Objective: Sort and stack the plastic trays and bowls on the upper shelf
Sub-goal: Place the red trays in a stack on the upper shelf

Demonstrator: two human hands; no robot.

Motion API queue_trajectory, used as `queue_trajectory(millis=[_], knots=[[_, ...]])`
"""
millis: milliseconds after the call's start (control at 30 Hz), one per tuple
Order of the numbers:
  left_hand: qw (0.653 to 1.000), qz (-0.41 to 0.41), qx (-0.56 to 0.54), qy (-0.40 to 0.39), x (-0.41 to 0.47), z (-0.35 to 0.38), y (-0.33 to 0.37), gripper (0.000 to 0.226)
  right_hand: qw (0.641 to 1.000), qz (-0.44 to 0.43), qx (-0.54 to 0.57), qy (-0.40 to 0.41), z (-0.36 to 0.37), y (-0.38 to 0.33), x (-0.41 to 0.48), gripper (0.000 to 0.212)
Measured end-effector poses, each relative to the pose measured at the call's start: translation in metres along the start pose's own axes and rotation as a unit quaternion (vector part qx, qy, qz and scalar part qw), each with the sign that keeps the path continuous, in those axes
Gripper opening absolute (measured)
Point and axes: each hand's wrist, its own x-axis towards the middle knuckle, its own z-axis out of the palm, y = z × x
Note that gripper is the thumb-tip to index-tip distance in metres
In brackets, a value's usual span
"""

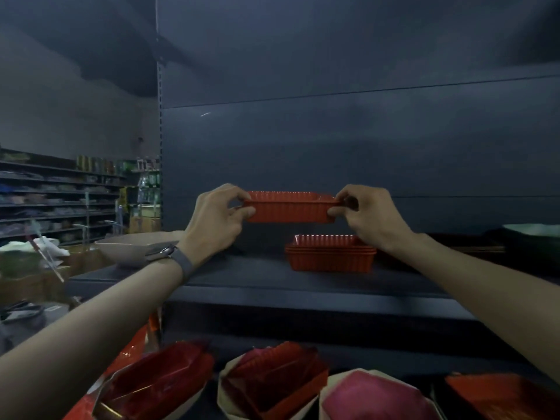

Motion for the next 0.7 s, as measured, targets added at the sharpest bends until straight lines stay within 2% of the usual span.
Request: queue_trajectory(millis=[133, 233, 300, 500, 700], knots=[[0.999, -0.001, 0.015, -0.034, 0.0, 0.03, 0.011, 0.014, 0.999, 0.011, -0.048, 0.0, -0.025, 0.015, -0.016, 0.012], [0.993, -0.065, 0.044, -0.083, -0.004, 0.049, 0.015, 0.013, 0.994, 0.02, -0.102, -0.032, -0.035, 0.023, -0.023, 0.014], [0.99, -0.079, 0.047, -0.111, -0.004, 0.061, 0.019, 0.009, 0.99, 0.03, -0.13, -0.044, -0.039, 0.029, -0.025, 0.016], [0.983, -0.102, 0.091, -0.121, -0.003, 0.084, 0.029, 0.014, 0.969, 0.004, -0.231, -0.083, -0.041, 0.04, -0.035, 0.027], [0.976, -0.117, 0.12, -0.138, -0.004, 0.092, 0.034, 0.019, 0.957, -0.001, -0.27, -0.109, -0.038, 0.046, -0.033, 0.031]])
